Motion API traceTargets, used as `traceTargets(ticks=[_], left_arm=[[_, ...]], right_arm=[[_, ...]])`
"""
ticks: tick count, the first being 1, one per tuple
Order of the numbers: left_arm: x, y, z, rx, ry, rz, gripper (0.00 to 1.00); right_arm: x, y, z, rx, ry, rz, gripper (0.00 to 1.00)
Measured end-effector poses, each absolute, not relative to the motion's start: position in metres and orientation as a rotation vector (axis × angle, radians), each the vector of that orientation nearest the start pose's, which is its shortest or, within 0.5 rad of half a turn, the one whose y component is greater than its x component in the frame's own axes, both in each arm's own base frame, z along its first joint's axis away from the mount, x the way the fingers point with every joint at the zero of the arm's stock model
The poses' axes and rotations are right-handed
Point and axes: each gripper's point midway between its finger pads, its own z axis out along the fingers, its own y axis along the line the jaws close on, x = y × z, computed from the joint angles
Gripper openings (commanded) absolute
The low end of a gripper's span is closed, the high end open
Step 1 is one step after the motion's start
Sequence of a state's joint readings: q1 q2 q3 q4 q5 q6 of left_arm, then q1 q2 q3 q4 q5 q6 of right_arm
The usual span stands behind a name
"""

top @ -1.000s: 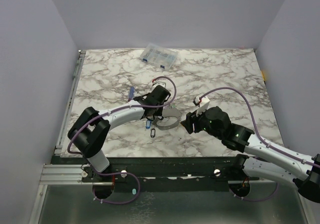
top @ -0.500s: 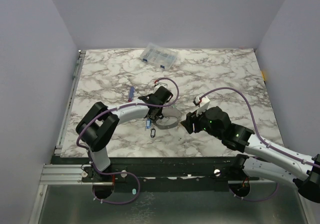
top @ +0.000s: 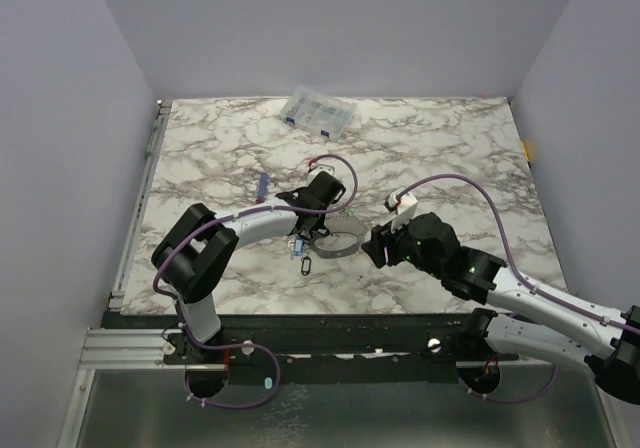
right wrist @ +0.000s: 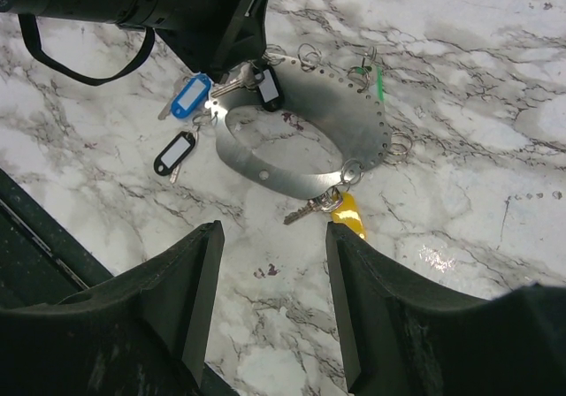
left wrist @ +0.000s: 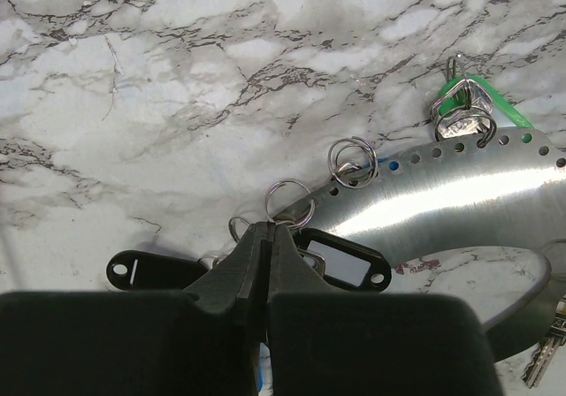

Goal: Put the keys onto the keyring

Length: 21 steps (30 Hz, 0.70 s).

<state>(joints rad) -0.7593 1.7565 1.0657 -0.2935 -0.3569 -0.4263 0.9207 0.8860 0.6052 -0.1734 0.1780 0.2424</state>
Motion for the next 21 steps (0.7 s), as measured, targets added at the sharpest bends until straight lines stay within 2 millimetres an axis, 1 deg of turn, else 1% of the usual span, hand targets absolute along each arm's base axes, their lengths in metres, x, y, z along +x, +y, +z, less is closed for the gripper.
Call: traceTargets(ticks=[7, 10, 12, 17, 20, 21], left_arm=[[0.320, -0.242, 0.043, 0.278, 2.449, -0.052, 0.00], [0.318, -0.240, 0.052, 0.284, 2.442, -0.056, 0.00], [0.320, -0.242, 0.062, 0.285, 2.426, -0.067, 0.00], [0.336, -0.250, 0.091, 0.272, 2.361, -0.108, 0.00], [0.347, -0.250, 0.101, 0.264, 2.338, -0.111, 0.00], [0.352, -0.249, 0.103, 0.261, 2.333, -0.107, 0.05]], right_arm=[[0.206, 0.235, 0.158, -0.589, 1.990, 0.541, 0.59], [0.206, 0.236, 0.160, -0.589, 1.988, 0.541, 0.59], [0.208, 0.237, 0.163, -0.587, 1.983, 0.545, 0.59], [0.209, 0.239, 0.169, -0.583, 1.973, 0.550, 0.59], [0.209, 0.239, 0.169, -0.583, 1.974, 0.550, 0.59], [0.209, 0.239, 0.169, -0.583, 1.974, 0.550, 0.59]])
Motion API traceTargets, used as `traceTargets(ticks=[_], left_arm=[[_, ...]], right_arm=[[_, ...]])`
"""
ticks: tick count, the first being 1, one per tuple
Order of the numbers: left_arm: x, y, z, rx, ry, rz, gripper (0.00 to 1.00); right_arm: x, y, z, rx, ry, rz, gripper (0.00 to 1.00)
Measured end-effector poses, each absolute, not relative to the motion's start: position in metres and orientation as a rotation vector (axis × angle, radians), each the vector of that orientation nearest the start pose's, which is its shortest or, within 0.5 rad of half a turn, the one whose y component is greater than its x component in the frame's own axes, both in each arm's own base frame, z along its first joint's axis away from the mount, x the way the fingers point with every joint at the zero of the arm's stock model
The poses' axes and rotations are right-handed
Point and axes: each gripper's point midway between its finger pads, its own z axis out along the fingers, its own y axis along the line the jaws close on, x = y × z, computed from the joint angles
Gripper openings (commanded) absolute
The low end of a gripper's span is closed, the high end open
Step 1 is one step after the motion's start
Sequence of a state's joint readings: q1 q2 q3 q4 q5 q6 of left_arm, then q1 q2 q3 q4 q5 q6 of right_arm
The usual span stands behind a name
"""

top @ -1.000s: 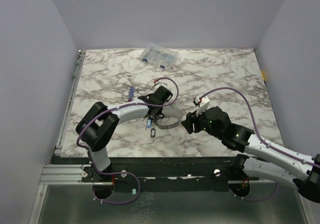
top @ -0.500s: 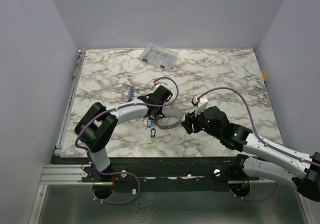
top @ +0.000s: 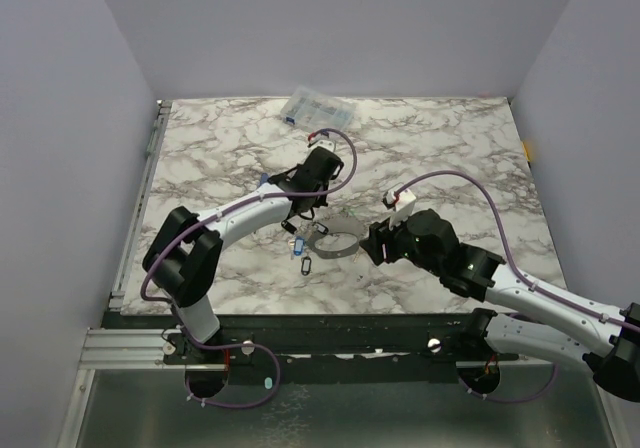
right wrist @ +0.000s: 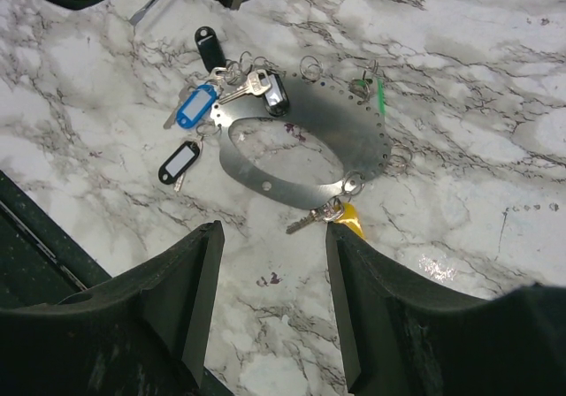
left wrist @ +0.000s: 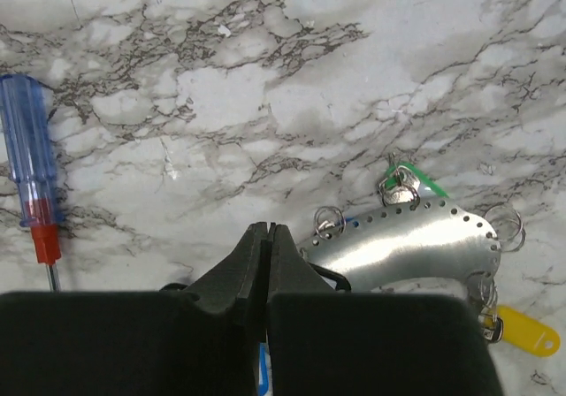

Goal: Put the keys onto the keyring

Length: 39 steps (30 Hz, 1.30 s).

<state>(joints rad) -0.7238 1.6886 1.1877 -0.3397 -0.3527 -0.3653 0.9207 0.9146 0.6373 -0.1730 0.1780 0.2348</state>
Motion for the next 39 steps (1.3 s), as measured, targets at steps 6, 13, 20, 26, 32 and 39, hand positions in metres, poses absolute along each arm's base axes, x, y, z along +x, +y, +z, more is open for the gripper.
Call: traceTargets(ticks=[6, 13, 20, 26, 32, 39], left_arm=[[0.367, -0.248, 0.106, 0.289, 2.326, -0.100, 0.64], [0.361, -0.238, 0.156, 0.338, 2.228, -0.111, 0.99], [0.343, -0.196, 0.288, 0.237, 1.917, -0.130, 0.99], [0.324, -0.132, 0.306, 0.151, 1.739, 0.075, 0.99], [0.306, -0.097, 0.251, 0.161, 1.738, 0.189, 0.99], [0.306, -0.095, 0.280, 0.084, 1.636, 0.142, 0.99]], right_arm=[[0.209, 0.238, 0.170, -0.581, 1.974, 0.547, 0.62], [0.212, 0.223, 0.204, -0.498, 1.869, 0.540, 1.00], [0.228, 0.201, 0.270, -0.301, 1.736, 0.495, 1.00], [0.236, 0.176, 0.313, -0.165, 1.646, 0.437, 1.00], [0.232, 0.153, 0.330, -0.106, 1.588, 0.401, 1.00], [0.230, 0.144, 0.337, -0.087, 1.566, 0.386, 1.00]])
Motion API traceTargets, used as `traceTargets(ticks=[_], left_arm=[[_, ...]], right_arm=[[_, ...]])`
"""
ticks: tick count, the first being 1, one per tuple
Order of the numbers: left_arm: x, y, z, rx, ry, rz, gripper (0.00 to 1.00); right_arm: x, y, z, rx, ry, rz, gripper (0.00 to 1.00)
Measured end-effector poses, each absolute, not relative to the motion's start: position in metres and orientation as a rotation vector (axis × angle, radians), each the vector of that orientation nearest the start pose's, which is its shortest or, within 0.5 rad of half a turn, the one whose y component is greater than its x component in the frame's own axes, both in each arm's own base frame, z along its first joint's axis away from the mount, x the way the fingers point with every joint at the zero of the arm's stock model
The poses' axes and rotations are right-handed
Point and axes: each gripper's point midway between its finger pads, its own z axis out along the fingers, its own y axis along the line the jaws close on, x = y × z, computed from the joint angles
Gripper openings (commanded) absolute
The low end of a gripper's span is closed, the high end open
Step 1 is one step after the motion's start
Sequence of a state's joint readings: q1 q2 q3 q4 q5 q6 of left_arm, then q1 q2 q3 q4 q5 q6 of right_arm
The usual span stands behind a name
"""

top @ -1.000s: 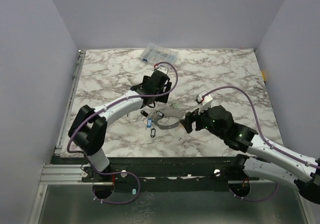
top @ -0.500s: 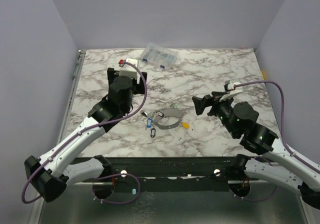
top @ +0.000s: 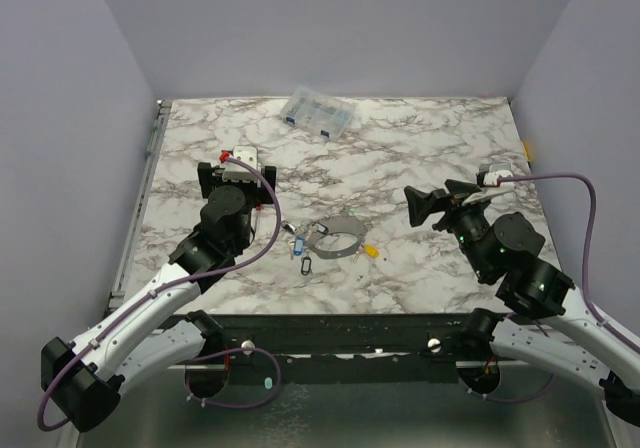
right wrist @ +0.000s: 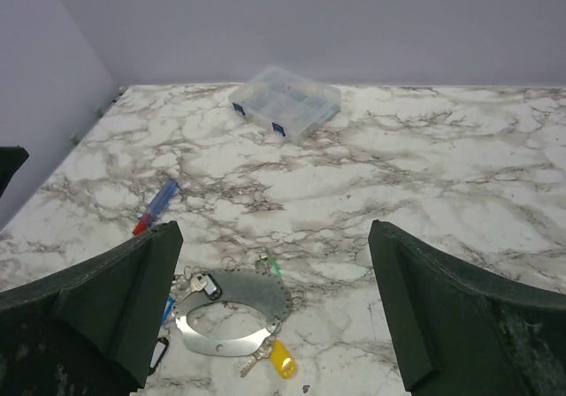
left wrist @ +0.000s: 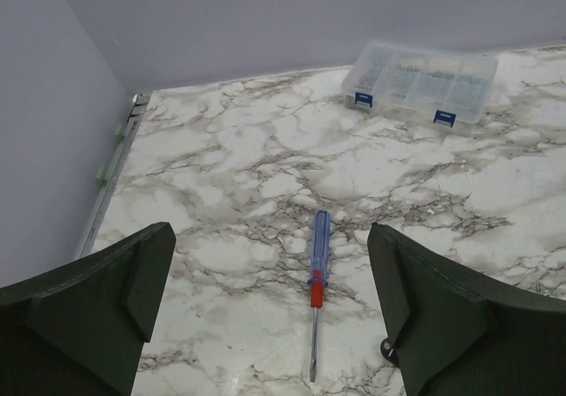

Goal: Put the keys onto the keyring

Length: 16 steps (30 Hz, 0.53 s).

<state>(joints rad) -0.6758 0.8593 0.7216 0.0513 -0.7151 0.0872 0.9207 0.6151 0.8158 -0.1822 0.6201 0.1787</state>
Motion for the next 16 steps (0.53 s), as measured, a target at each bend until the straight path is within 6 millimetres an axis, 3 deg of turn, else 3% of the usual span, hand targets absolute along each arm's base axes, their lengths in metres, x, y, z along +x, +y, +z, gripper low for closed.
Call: traceTargets(ticks=[16], left_arm=[[0.3057, -0.1020, 0.2844, 0.095, 1.622, 0.085, 0.99]], right_arm=[[0.2256, 0.1503, 0.3362, -0.092, 1.583, 0.442, 1.00]])
